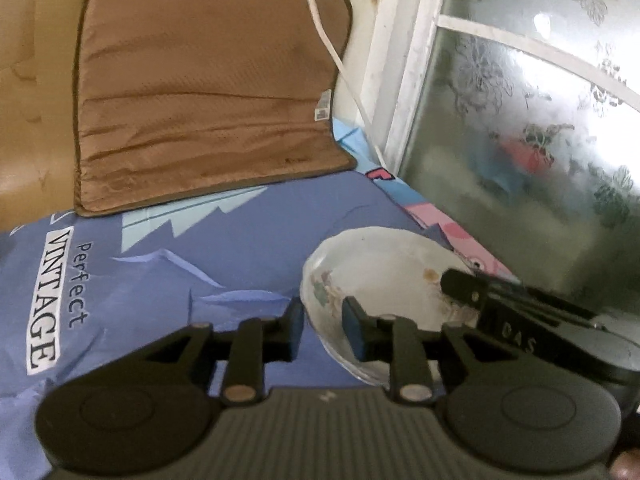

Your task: Organize plates and bowls

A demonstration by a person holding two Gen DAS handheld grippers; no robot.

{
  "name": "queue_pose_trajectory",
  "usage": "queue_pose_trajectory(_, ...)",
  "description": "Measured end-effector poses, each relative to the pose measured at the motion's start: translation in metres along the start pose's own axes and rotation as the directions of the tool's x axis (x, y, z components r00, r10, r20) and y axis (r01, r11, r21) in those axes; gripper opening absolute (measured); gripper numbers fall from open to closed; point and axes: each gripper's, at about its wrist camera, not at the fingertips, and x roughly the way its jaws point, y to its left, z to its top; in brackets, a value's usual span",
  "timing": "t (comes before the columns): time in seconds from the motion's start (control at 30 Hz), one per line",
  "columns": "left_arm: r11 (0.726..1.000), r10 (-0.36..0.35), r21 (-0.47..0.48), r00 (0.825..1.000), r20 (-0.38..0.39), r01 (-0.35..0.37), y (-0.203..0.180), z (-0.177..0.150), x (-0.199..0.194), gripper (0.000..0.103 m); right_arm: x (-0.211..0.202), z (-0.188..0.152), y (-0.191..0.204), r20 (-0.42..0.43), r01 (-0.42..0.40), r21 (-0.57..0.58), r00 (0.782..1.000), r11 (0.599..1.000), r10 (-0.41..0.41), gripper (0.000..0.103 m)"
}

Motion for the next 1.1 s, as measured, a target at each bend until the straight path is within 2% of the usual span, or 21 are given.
queue_pose_trajectory(0.03,1.000,0.010,0.014,1.000,0.011,-0.010,-0.002,0.000,-0.001,0.038,0.001,0.000,0.000,0.019,0.008,-0.007,1.000,1.000,-0.007,0.018)
queue_pose_trajectory(0.07,0.999,0.021,0.025,0.999,0.028,-0.022,-0.004,-0.001,-0.004,0.042,0.001,-0.001,0.002,0.040,0.026,-0.017,0.999,1.000,-0.025,0.024)
queue_pose_trajectory(0.1,0.999,0.028,0.034,0.999,0.042,-0.030,-0.004,-0.002,-0.006,0.043,0.000,0.000,0.002,0.053,0.047,-0.022,0.998,0.999,-0.045,0.042)
queue_pose_trajectory(0.13,0.999,0.025,0.039,0.999,0.048,-0.027,-0.004,-0.001,-0.009,0.043,-0.001,0.000,0.000,0.071,0.060,-0.014,0.996,0.998,-0.059,0.046)
queue_pose_trajectory(0.3,0.999,0.031,0.012,0.997,0.074,-0.032,0.009,0.001,-0.021,0.042,-0.010,0.002,-0.010,0.107,0.045,0.055,0.993,0.997,-0.051,0.046)
queue_pose_trajectory(0.53,0.996,0.092,-0.020,0.995,0.050,-0.091,0.038,-0.011,-0.034,0.042,-0.018,0.004,0.017,0.106,-0.032,0.036,0.994,0.999,0.028,0.046)
queue_pose_trajectory(0.67,0.986,0.159,-0.043,0.987,-0.003,-0.159,0.063,-0.022,-0.041,0.042,-0.016,0.001,0.043,0.041,-0.113,0.030,0.993,0.993,0.112,0.046)
queue_pose_trajectory(0.8,0.974,0.217,-0.066,0.976,-0.014,-0.217,0.090,-0.034,-0.054,0.042,-0.012,-0.005,0.070,-0.030,-0.178,0.029,0.984,0.984,0.178,0.046)
queue_pose_trajectory(1.1,0.946,0.303,-0.114,0.953,-0.009,-0.302,0.143,-0.056,-0.082,0.043,-0.006,-0.029,0.131,-0.110,-0.242,-0.009,0.965,0.970,0.239,0.046)
